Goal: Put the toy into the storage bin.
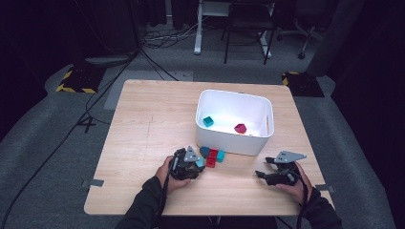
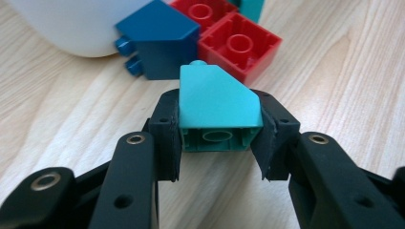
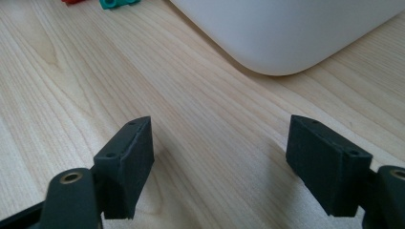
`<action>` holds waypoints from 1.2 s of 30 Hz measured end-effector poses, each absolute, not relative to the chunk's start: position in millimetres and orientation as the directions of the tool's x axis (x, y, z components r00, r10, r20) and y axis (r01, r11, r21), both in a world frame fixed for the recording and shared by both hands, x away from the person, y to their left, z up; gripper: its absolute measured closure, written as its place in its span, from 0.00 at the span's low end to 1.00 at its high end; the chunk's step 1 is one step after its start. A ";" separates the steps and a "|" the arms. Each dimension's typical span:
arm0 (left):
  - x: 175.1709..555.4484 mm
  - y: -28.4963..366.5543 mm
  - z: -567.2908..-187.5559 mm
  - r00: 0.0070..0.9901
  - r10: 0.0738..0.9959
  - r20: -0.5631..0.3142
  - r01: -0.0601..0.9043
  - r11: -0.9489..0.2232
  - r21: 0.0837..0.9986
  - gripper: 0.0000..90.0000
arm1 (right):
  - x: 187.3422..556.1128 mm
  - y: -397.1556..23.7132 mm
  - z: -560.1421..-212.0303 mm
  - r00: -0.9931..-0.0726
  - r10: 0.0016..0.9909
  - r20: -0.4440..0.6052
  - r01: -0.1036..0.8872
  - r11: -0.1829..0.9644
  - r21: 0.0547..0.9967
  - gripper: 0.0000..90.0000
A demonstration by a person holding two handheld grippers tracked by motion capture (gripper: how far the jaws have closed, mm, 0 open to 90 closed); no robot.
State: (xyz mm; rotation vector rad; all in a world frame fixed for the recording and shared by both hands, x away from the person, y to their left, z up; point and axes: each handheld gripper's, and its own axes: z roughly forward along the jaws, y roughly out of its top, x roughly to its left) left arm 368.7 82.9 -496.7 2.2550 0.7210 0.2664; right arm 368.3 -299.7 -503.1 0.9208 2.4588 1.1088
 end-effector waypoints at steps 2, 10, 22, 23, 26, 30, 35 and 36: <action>369.4 86.8 -495.2 0.813 0.583 -0.010 0.415 -0.567 0.712 0.65 | 368.3 -299.7 -503.1 -0.754 0.657 -0.002 0.434 0.500 0.749 0.28; 373.9 102.7 -486.9 0.789 0.615 -0.005 0.419 -0.532 0.736 0.65 | 368.3 -299.6 -503.1 -0.754 0.656 -0.001 0.434 0.500 0.749 0.27; 408.3 145.7 -468.6 0.701 0.713 -0.019 0.463 -0.434 0.773 0.65 | 368.2 -299.6 -503.1 -0.754 0.657 -0.001 0.434 0.500 0.750 0.27; 411.2 148.0 -466.9 0.701 0.713 -0.027 0.461 -0.424 0.779 0.65 | 368.2 -299.6 -503.1 -0.754 0.657 -0.001 0.434 0.499 0.750 0.27; 420.2 154.3 -458.3 0.678 0.734 -0.042 0.466 -0.386 0.796 0.65 | 368.1 -299.6 -503.2 -0.754 0.657 -0.001 0.434 0.499 0.750 0.27; 431.9 160.7 -448.8 0.665 0.746 -0.041 0.452 -0.358 0.817 0.65 | 368.2 -299.6 -503.1 -0.754 0.657 -0.001 0.434 0.499 0.750 0.27; 447.9 166.5 -433.9 0.640 0.766 -0.057 0.464 -0.326 0.824 0.65 | 368.1 -299.6 -503.2 -0.754 0.657 -0.001 0.434 0.499 0.750 0.27; 450.6 167.4 -430.4 0.623 0.780 -0.059 0.466 -0.309 0.829 0.65 | 368.1 -299.6 -503.1 -0.754 0.657 -0.001 0.434 0.499 0.750 0.27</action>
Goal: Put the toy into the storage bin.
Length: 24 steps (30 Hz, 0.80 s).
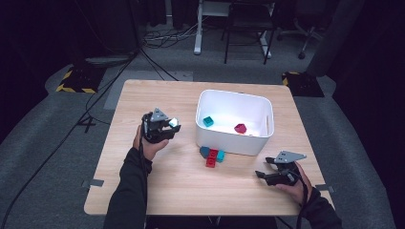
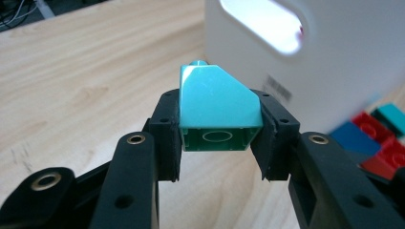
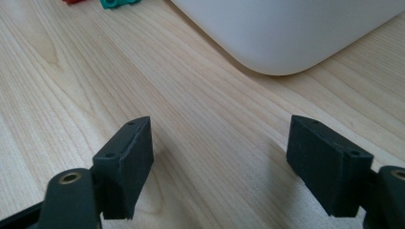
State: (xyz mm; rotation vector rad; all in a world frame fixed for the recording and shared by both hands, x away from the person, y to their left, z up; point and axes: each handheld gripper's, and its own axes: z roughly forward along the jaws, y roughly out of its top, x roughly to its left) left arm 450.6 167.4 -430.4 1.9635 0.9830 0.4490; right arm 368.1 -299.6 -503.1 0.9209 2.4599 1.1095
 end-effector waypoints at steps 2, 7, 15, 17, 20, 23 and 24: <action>457.2 169.7 -423.5 0.618 0.784 -0.060 0.473 -0.310 0.825 0.65 | 368.1 -299.6 -503.2 -0.754 0.657 -0.001 0.434 0.499 0.750 0.27; 466.8 166.0 -408.1 0.608 0.792 -0.058 0.466 -0.297 0.834 0.65 | 368.2 -299.6 -503.2 -0.754 0.657 -0.001 0.434 0.499 0.750 0.27; 472.8 158.7 -376.2 0.607 0.789 -0.089 0.416 -0.220 0.882 0.65 | 368.1 -299.6 -503.2 -0.754 0.657 -0.001 0.434 0.499 0.750 0.27; 473.1 156.9 -368.5 0.620 0.781 -0.072 0.399 -0.234 0.886 0.65 | 368.2 -299.6 -503.2 -0.754 0.657 -0.001 0.434 0.499 0.750 0.27; 472.3 149.0 -357.9 0.641 0.764 -0.076 0.378 -0.228 0.897 0.65 | 368.2 -299.6 -503.2 -0.754 0.657 -0.001 0.434 0.499 0.750 0.27; 471.6 138.8 -349.3 0.663 0.746 -0.065 0.356 -0.238 0.904 0.65 | 368.1 -299.6 -503.2 -0.754 0.657 -0.001 0.434 0.500 0.750 0.27; 471.2 133.8 -346.6 0.671 0.739 -0.055 0.348 -0.248 0.904 0.65 | 368.1 -299.6 -503.1 -0.754 0.657 -0.001 0.434 0.499 0.750 0.27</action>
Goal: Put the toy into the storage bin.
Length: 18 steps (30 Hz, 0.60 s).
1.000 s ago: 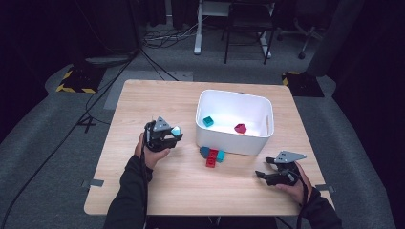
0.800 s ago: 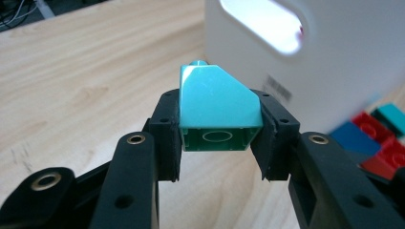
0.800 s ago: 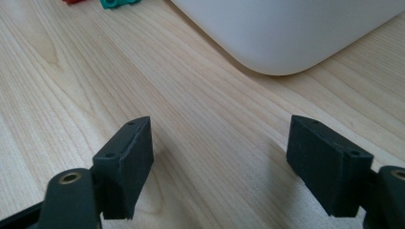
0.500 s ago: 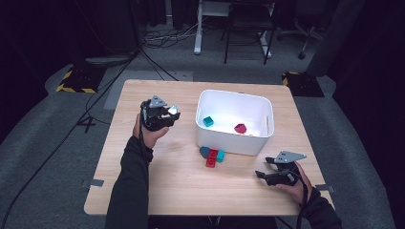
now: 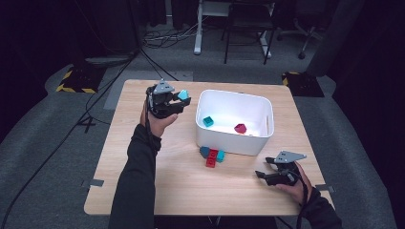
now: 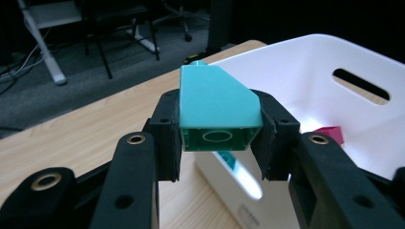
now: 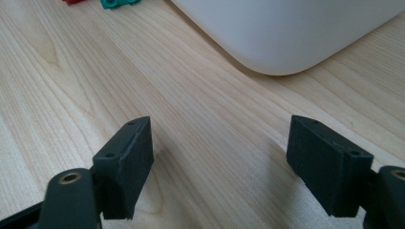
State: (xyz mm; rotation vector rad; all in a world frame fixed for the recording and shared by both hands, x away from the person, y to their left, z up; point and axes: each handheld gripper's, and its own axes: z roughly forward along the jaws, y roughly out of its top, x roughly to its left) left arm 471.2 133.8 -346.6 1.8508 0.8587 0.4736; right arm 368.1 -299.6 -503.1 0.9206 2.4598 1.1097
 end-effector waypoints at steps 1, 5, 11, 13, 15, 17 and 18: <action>470.6 129.0 -345.3 0.672 0.739 -0.049 0.337 -0.246 0.909 0.65 | 368.1 -299.6 -503.2 -0.754 0.657 -0.001 0.434 0.499 0.750 0.27; 469.9 109.2 -339.2 0.702 0.710 -0.046 0.315 -0.253 0.915 0.65 | 368.1 -299.6 -503.1 -0.754 0.657 -0.001 0.434 0.499 0.750 0.27; 468.0 75.0 -336.7 0.758 0.652 -0.017 0.286 -0.308 0.907 0.65 | 368.2 -299.6 -503.2 -0.754 0.657 -0.002 0.433 0.500 0.750 0.27; 467.5 61.5 -337.8 0.779 0.627 -0.022 0.280 -0.316 0.907 0.65 | 368.2 -299.6 -503.2 -0.754 0.656 -0.003 0.433 0.500 0.750 0.27; 466.6 51.5 -338.7 0.790 0.613 -0.027 0.280 -0.322 0.904 0.65 | 368.1 -299.6 -503.2 -0.755 0.656 -0.003 0.432 0.500 0.750 0.27; 465.9 42.0 -338.9 0.799 0.601 -0.020 0.279 -0.341 0.898 0.65 | 368.3 -300.1 -503.2 -0.759 0.651 -0.009 0.426 0.506 0.750 0.27; 466.2 36.8 -339.5 0.803 0.595 -0.007 0.275 -0.360 0.891 0.65 | 368.1 -299.8 -503.3 -0.757 0.653 -0.005 0.429 0.503 0.751 0.27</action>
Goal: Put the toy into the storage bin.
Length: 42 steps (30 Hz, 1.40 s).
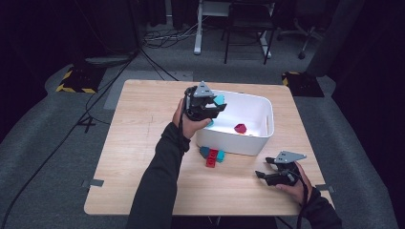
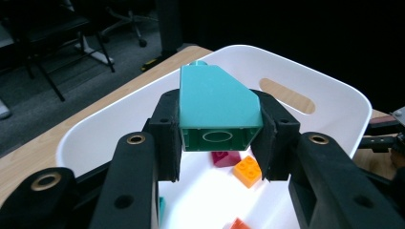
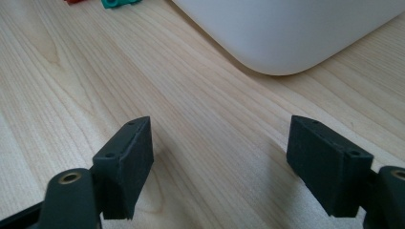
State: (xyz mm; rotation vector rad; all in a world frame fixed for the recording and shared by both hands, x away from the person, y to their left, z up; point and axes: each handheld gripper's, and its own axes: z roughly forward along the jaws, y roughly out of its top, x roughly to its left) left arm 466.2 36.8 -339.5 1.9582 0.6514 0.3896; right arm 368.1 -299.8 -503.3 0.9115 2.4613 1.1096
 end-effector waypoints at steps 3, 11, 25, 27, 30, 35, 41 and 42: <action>466.6 28.6 -340.9 0.801 0.598 0.004 0.281 -0.383 0.880 0.65 | 368.1 -299.9 -503.3 -0.758 0.652 -0.005 0.428 0.504 0.750 0.27; 468.5 25.0 -347.2 0.783 0.622 0.007 0.295 -0.381 0.876 0.65 | 368.1 -299.9 -503.3 -0.758 0.652 -0.005 0.428 0.504 0.750 0.27; 466.3 36.1 -340.3 0.743 0.669 0.015 0.296 -0.349 0.889 0.39 | 368.0 -299.8 -503.3 -0.758 0.652 -0.005 0.428 0.504 0.750 0.27; 464.3 39.1 -338.5 0.738 0.675 0.012 0.301 -0.346 0.889 0.38 | 368.0 -299.8 -503.3 -0.759 0.652 -0.005 0.428 0.504 0.750 0.27; 463.2 44.2 -337.0 0.725 0.688 0.013 0.300 -0.334 0.893 0.34 | 368.0 -299.7 -503.3 -0.758 0.652 -0.004 0.428 0.503 0.750 0.27; 461.2 56.3 -333.2 0.690 0.724 0.003 0.319 -0.308 0.896 0.26 | 367.9 -299.8 -503.2 -0.758 0.652 -0.004 0.429 0.503 0.750 0.27; 458.4 74.6 -329.7 0.662 0.749 0.008 0.327 -0.298 0.897 0.22 | 368.0 -299.8 -503.2 -0.758 0.652 -0.003 0.429 0.503 0.750 0.27; 458.0 78.2 -329.5 0.657 0.754 0.009 0.328 -0.296 0.897 0.21 | 368.0 -299.8 -503.2 -0.758 0.652 -0.003 0.429 0.503 0.750 0.27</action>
